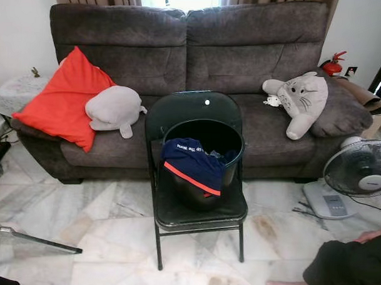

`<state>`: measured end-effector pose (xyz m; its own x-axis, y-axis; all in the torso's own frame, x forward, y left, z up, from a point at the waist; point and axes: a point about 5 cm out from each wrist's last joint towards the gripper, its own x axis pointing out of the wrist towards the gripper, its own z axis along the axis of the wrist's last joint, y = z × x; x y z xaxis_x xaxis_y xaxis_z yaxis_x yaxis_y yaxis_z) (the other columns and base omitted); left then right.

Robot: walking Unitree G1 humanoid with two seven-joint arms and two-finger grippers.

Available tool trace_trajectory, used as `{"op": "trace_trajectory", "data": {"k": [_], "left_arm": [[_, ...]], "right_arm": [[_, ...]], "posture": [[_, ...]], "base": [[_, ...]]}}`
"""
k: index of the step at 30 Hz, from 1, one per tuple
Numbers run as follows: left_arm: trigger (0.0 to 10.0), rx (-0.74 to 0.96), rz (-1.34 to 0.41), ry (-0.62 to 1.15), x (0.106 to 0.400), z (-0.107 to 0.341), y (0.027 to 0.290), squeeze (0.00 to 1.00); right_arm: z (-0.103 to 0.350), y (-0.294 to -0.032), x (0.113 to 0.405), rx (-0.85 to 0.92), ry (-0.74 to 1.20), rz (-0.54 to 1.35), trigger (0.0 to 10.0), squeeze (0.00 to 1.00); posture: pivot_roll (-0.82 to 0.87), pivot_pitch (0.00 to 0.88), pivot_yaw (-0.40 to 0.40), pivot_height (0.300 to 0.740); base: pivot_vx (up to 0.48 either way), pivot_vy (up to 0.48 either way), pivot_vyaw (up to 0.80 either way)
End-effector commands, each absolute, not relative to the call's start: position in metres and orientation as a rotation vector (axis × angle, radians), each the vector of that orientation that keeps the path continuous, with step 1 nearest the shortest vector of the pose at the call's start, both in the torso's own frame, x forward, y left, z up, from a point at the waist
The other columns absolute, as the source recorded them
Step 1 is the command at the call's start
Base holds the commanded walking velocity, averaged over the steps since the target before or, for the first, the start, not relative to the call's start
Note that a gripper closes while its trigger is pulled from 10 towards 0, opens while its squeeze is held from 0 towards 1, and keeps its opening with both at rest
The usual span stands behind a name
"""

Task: Hang hanger

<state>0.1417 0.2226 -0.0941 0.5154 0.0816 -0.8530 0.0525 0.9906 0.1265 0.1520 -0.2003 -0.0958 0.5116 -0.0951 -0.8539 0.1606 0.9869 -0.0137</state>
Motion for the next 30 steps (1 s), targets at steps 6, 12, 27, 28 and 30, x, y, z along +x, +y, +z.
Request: {"op": "trace_trajectory", "data": {"k": [6,12,27,28,30], "left_arm": [[10.0,0.139,0.025,1.076,0.1320,-0.0974,0.2255,0.00],[10.0,0.140,0.020,1.081,0.1313,-0.0980,0.2242,0.00],[10.0,0.147,0.016,1.082,0.1324,-0.0979,0.2237,0.00],[10.0,0.146,0.014,1.080,0.1330,-0.0978,0.2230,0.00],[10.0,0.146,0.011,1.078,0.1341,-0.0977,0.2215,0.00]], "right_arm": [[-0.0943,-0.1992,0.1557,0.081,1.002,-0.161,10.0,0.00],[-0.0944,-0.1992,0.1555,0.081,1.003,-0.162,10.0,0.00],[-0.0945,-0.1990,0.1552,0.085,0.999,-0.165,10.0,0.00],[-0.0944,-0.1990,0.1553,0.085,0.998,-0.166,10.0,0.00],[-0.0944,-0.1990,0.1552,0.087,0.995,-0.167,10.0,0.00]], "posture": [[-0.05,0.028,0.064,0.740],[-0.05,0.024,0.066,0.740],[-0.05,0.015,0.068,0.740],[-0.05,0.014,0.067,0.740],[-0.05,0.013,0.067,0.740]], "base": [[0.000,0.000,0.00],[0.000,0.000,0.00],[0.000,0.000,-0.27],[0.000,0.000,0.00],[0.000,0.000,0.00]]}}
